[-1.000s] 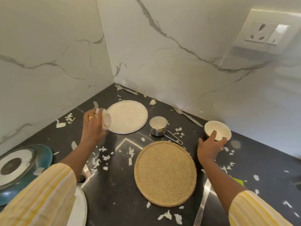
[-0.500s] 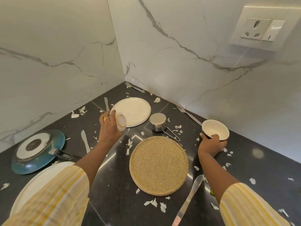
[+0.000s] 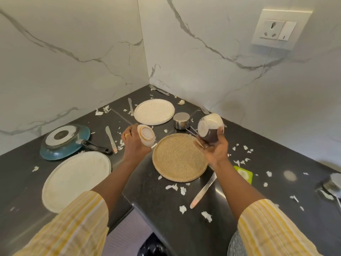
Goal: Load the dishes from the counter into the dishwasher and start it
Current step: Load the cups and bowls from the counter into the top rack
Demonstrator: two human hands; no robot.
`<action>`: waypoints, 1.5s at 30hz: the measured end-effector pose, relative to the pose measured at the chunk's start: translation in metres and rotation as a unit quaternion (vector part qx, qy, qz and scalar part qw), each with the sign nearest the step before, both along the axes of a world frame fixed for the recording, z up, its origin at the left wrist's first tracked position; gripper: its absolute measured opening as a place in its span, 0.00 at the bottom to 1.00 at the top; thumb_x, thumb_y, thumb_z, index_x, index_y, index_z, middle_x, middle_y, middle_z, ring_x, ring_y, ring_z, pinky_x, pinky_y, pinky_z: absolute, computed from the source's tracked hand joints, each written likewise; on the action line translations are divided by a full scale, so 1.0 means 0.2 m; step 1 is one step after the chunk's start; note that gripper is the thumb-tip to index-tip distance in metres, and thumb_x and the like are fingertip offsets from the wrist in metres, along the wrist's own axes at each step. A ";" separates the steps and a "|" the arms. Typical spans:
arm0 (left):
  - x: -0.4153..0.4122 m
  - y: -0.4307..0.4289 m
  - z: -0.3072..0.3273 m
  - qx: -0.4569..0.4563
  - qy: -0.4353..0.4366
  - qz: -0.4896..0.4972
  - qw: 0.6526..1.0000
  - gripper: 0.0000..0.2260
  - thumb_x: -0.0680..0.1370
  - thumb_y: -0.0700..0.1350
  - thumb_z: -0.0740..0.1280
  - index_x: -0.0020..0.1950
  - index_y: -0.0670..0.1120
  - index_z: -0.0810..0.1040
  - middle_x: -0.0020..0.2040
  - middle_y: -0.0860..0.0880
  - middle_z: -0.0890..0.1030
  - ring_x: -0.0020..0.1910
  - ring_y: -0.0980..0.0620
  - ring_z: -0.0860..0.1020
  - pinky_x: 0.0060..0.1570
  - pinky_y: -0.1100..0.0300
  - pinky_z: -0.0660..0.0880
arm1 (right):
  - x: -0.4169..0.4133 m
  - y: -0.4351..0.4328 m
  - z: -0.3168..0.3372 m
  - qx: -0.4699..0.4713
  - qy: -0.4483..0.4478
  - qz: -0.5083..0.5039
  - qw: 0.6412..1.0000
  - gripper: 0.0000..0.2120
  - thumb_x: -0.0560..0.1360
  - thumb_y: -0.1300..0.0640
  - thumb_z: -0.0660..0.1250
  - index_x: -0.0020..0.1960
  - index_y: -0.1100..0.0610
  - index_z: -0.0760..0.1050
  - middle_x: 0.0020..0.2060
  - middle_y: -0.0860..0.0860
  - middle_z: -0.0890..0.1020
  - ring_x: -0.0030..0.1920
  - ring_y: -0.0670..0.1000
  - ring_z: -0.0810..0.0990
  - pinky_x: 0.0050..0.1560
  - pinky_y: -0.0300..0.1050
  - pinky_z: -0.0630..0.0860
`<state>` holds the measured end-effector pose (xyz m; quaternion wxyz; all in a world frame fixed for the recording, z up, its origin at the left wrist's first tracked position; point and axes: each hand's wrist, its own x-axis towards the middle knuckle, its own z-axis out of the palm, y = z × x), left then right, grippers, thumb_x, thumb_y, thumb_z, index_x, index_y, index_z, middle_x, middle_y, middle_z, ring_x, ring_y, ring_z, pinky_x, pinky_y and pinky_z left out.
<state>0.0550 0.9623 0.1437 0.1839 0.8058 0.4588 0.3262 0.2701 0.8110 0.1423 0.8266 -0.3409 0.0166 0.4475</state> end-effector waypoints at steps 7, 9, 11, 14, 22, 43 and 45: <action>-0.27 -0.20 0.04 -0.061 -0.021 0.023 0.998 0.46 0.60 0.42 0.79 0.72 0.42 0.59 0.69 0.40 0.62 0.70 0.42 0.56 0.66 0.51 0.56 | -0.35 -0.22 0.12 0.002 -0.013 0.097 0.995 0.42 0.50 0.49 0.82 0.59 0.61 0.70 0.59 0.63 0.74 0.56 0.65 0.75 0.46 0.62 0.77; -0.36 -0.25 0.05 -0.061 -0.024 0.023 0.998 0.46 0.60 0.43 0.79 0.72 0.43 0.58 0.69 0.41 0.63 0.70 0.42 0.57 0.67 0.49 0.56 | -0.46 -0.28 0.17 -0.036 -0.043 0.092 0.994 0.41 0.52 0.51 0.80 0.62 0.61 0.70 0.59 0.61 0.75 0.56 0.61 0.75 0.46 0.58 0.76; -0.44 -0.31 0.05 -0.055 -0.035 0.011 0.998 0.45 0.59 0.44 0.80 0.71 0.43 0.59 0.68 0.42 0.65 0.69 0.42 0.58 0.67 0.49 0.56 | -0.57 -0.34 0.20 -0.045 -0.064 0.079 0.994 0.48 0.43 0.51 0.82 0.61 0.58 0.71 0.57 0.58 0.75 0.56 0.59 0.75 0.48 0.56 0.75; -0.58 -0.41 0.04 -0.052 -0.056 -0.031 0.997 0.46 0.59 0.45 0.80 0.71 0.42 0.59 0.67 0.42 0.66 0.69 0.42 0.59 0.66 0.51 0.56 | -0.75 -0.46 0.24 -0.017 -0.089 0.065 0.994 0.46 0.48 0.57 0.81 0.64 0.55 0.68 0.57 0.58 0.75 0.55 0.60 0.76 0.49 0.61 0.75; -0.91 -0.79 0.00 -0.046 -0.148 -0.080 0.985 0.41 0.58 0.46 0.80 0.66 0.40 0.65 0.59 0.42 0.72 0.61 0.43 0.68 0.60 0.52 0.64 | -1.24 -0.83 0.20 0.087 -0.080 0.031 0.993 0.46 0.50 0.54 0.82 0.66 0.58 0.68 0.59 0.62 0.76 0.60 0.66 0.74 0.51 0.74 0.72; -0.89 -2.15 -0.69 -0.284 -0.029 -0.347 0.893 0.42 0.58 0.44 0.82 0.66 0.46 0.64 0.60 0.47 0.72 0.59 0.48 0.71 0.59 0.55 0.69 | -1.62 -2.40 -0.50 -0.090 0.092 -0.137 0.982 0.41 0.44 0.50 0.81 0.56 0.56 0.72 0.52 0.61 0.76 0.49 0.63 0.73 0.40 0.50 0.73; -0.86 -2.39 -0.77 -0.312 -0.008 -0.378 0.872 0.40 0.58 0.42 0.82 0.65 0.45 0.66 0.59 0.46 0.73 0.59 0.46 0.72 0.60 0.51 0.71 | -1.62 -2.66 -0.59 -0.077 0.135 -0.183 0.971 0.39 0.46 0.50 0.81 0.56 0.57 0.75 0.52 0.62 0.78 0.51 0.66 0.75 0.46 0.60 0.75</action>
